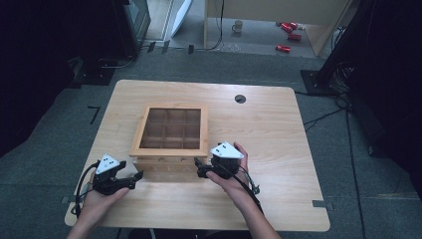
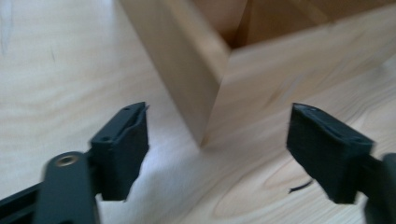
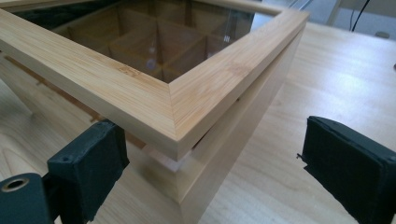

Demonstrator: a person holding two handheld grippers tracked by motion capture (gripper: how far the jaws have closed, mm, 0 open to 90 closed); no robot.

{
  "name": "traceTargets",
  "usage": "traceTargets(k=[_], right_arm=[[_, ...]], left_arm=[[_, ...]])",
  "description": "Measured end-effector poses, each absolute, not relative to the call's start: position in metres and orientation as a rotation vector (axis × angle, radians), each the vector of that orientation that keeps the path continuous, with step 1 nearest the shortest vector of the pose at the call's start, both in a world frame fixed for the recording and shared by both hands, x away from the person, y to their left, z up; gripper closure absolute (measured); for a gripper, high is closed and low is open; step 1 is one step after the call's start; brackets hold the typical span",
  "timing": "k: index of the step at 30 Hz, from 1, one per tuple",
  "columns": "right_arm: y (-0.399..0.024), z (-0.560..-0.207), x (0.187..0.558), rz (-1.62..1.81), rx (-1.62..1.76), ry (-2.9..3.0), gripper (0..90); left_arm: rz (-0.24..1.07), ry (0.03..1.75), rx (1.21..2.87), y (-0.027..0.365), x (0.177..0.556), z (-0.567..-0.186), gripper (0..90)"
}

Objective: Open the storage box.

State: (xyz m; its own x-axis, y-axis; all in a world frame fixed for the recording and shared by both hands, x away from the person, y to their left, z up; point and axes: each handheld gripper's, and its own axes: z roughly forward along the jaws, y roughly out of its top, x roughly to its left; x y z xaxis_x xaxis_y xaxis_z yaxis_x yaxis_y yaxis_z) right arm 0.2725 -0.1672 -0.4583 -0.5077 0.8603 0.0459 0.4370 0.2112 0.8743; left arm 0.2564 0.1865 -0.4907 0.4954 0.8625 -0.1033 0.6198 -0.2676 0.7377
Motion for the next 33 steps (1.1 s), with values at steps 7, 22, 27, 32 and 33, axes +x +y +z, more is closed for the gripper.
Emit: traceTargets(k=[7,22,27,32,33], right_arm=[[-0.168,-0.442,0.276,1.244,1.149,2.021,6.7],[-0.169,-0.404,0.293,1.272,1.071,1.976,5.9],[-0.169,-0.392,0.304,1.279,1.059,1.968,5.9],[-0.171,-0.384,0.319,1.326,1.06,1.959,5.9],[-0.172,-0.383,0.322,1.33,1.062,1.958,5.9]], left_arm=[[0.434,1.297,2.044,0.191,0.257,-0.509,16.5],[0.555,1.294,2.046,0.184,0.249,-0.518,16.0],[0.554,1.295,2.044,0.184,0.249,-0.518,16.1],[0.552,1.295,2.045,0.184,0.249,-0.518,16.1],[0.553,1.295,2.045,0.184,0.249,-0.518,16.1]])
